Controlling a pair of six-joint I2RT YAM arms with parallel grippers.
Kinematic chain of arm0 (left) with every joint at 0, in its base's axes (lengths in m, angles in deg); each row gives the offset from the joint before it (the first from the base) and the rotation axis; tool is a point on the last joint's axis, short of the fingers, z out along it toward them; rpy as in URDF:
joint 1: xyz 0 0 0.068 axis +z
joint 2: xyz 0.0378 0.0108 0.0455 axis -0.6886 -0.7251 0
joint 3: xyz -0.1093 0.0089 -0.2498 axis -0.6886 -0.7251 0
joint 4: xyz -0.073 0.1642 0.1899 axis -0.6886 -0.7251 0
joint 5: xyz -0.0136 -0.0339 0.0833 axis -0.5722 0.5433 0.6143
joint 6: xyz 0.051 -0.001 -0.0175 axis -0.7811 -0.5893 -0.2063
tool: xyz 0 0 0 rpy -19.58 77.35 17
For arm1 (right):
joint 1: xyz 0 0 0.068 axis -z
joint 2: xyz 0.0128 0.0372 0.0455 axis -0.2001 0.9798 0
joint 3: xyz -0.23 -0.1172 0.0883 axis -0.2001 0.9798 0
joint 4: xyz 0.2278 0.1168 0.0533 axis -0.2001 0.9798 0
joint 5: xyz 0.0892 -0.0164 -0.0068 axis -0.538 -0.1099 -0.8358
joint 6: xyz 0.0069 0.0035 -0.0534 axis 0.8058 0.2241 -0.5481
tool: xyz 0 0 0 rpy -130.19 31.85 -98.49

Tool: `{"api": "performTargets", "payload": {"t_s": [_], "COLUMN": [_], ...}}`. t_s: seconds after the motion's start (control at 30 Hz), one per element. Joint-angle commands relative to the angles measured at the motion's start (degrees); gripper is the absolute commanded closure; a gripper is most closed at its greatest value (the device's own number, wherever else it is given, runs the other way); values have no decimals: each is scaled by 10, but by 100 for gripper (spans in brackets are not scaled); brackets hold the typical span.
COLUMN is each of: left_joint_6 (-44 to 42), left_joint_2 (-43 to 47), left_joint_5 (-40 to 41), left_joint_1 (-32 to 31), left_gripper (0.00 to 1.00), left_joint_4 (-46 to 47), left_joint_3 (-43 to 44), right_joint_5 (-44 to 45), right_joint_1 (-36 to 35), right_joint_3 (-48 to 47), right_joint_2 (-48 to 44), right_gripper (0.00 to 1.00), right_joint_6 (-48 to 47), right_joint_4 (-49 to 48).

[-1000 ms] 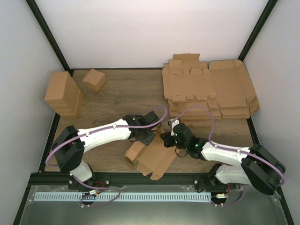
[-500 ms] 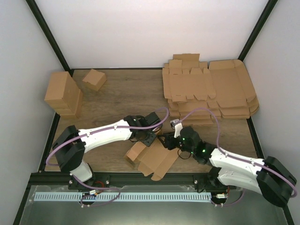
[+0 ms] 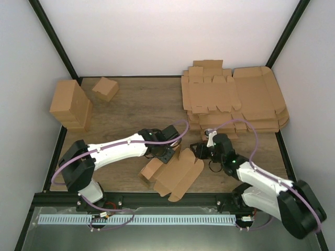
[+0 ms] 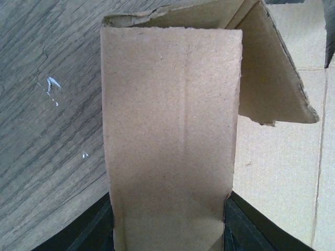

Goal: Fold the paper box

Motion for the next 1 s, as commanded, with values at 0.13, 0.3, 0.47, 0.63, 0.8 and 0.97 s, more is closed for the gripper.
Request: {"api": "performTargets", "payload": {"t_s": [0.13,0.3,0.47,0.63,0.8,0.97], "left_joint_6": [2,2,2,-2,-6,-8], "left_joint_2": [-20,-23,-25,-23,-27,-31], "left_joint_5": [-44,-58,-64,-75,-107,-117], "left_joint_1": [-3,-4,-3,-3,-4,-4], "left_gripper": [50,50,50,50,50,50], "left_joint_4": [-11,-6,-8,-6,-18,-24], "left_joint_3": [23,21,23,26,41,47], "right_joint_5": [-107,-110,-80,-47,-6,10], "right_joint_1": [6,-15,-61,-97,-112,-130], "right_joint_3": [23,11,6,3,19,25], "right_joint_2": [65,114,178,210,209,220], "right_gripper": [45,42,41,40,43,50], "right_joint_6": [-88,-125,-166,-178,-181,-201], "right_joint_4": [-128,-173,-238,-275,-322,-367]}}
